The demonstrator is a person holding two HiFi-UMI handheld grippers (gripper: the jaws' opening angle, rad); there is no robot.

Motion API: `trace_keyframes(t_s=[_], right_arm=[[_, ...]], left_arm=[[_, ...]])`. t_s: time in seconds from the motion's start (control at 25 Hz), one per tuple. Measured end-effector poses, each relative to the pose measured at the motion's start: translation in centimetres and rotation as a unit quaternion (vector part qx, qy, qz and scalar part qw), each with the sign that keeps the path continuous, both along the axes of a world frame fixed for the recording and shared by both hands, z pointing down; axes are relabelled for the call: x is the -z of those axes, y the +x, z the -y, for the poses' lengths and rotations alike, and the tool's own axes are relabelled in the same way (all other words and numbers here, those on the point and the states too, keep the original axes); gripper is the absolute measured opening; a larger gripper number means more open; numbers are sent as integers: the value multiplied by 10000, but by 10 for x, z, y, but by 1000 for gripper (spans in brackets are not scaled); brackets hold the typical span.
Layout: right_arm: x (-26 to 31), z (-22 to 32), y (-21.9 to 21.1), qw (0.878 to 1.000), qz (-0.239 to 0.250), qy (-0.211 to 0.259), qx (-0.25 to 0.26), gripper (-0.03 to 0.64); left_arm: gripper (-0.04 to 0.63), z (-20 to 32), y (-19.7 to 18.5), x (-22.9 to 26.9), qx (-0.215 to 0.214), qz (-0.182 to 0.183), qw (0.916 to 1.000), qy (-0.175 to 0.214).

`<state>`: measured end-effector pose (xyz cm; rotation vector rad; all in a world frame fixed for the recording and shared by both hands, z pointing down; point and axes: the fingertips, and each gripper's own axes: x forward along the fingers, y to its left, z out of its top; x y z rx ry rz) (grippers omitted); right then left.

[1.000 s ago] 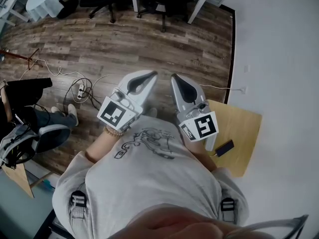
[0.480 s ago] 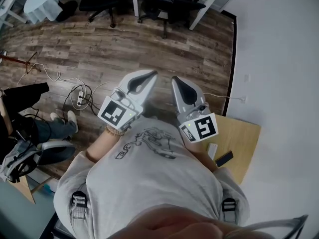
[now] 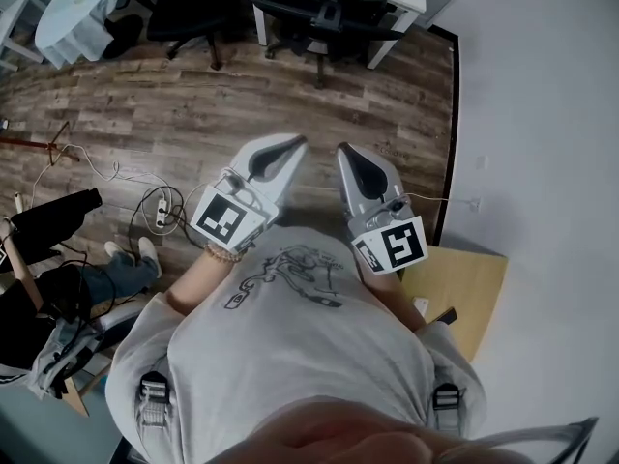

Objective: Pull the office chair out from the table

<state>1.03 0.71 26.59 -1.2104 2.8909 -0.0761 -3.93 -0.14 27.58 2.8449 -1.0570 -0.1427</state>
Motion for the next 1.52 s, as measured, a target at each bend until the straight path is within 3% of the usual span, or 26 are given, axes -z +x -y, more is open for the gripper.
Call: trace_keyframes(t_s=[0.48, 0.92, 1.2, 1.52], right_arm=[[-9, 80, -39, 9996, -239, 61, -107, 8], [-27, 129, -40, 9987, -487, 99, -62, 14], [-36, 165, -24, 9967, -811, 91, -32, 40], [-59, 218, 12, 9935, -1140, -2, -29, 58]], left_arm=[[20, 82, -44, -12, -178, 159, 9997, -19], [44, 131, -42, -33, -247, 496, 9985, 48], [48, 170, -27, -41, -311, 911, 9951, 246], [55, 228, -6, -61, -322, 1604, 9853, 487]])
